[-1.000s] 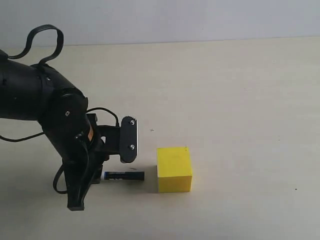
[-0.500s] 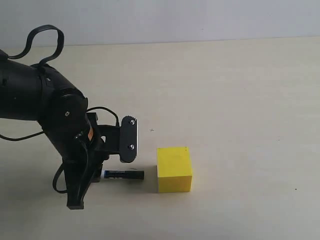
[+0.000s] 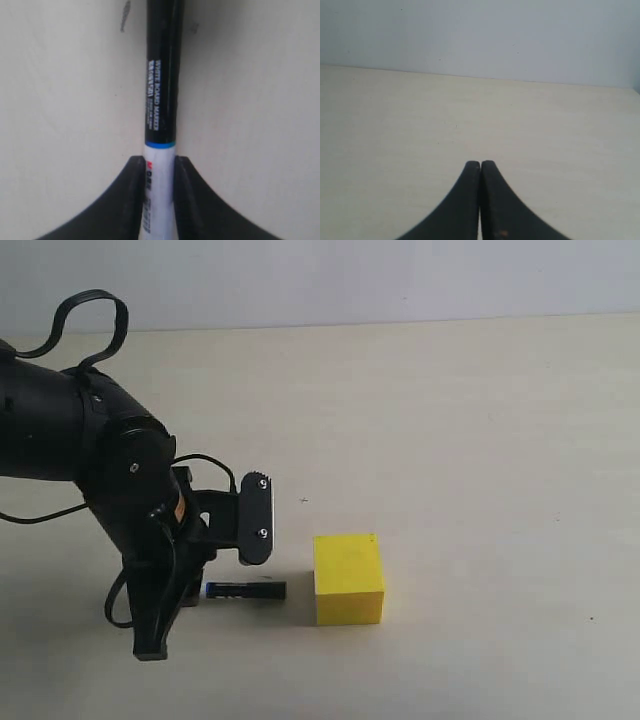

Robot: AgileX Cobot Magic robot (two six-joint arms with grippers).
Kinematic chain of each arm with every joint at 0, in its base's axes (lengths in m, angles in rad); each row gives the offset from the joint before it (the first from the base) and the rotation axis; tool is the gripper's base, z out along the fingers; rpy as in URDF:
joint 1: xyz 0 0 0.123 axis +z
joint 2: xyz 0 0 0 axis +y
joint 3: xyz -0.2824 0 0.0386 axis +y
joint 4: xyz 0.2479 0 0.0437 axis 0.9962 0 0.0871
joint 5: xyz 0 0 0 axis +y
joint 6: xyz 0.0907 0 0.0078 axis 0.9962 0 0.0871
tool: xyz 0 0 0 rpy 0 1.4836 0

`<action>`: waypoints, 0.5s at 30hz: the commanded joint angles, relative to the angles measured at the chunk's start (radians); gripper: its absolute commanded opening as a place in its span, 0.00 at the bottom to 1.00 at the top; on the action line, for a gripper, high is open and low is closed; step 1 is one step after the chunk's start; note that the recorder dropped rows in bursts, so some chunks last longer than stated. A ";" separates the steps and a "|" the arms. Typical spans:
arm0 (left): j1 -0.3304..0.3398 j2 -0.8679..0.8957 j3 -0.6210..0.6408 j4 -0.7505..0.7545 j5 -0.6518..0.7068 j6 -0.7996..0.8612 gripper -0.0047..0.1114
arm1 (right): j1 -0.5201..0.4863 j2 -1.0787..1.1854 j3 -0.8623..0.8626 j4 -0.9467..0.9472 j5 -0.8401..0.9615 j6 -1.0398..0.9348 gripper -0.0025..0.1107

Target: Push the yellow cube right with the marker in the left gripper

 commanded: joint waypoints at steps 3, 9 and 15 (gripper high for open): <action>0.004 0.002 -0.005 -0.002 0.026 -0.012 0.04 | 0.001 -0.005 0.004 0.004 -0.011 -0.009 0.02; 0.004 0.002 -0.005 0.000 0.026 -0.012 0.04 | 0.001 -0.005 0.004 0.004 -0.002 -0.009 0.02; 0.004 0.002 -0.005 0.000 0.022 -0.012 0.04 | 0.001 -0.005 0.004 0.004 -0.004 -0.009 0.02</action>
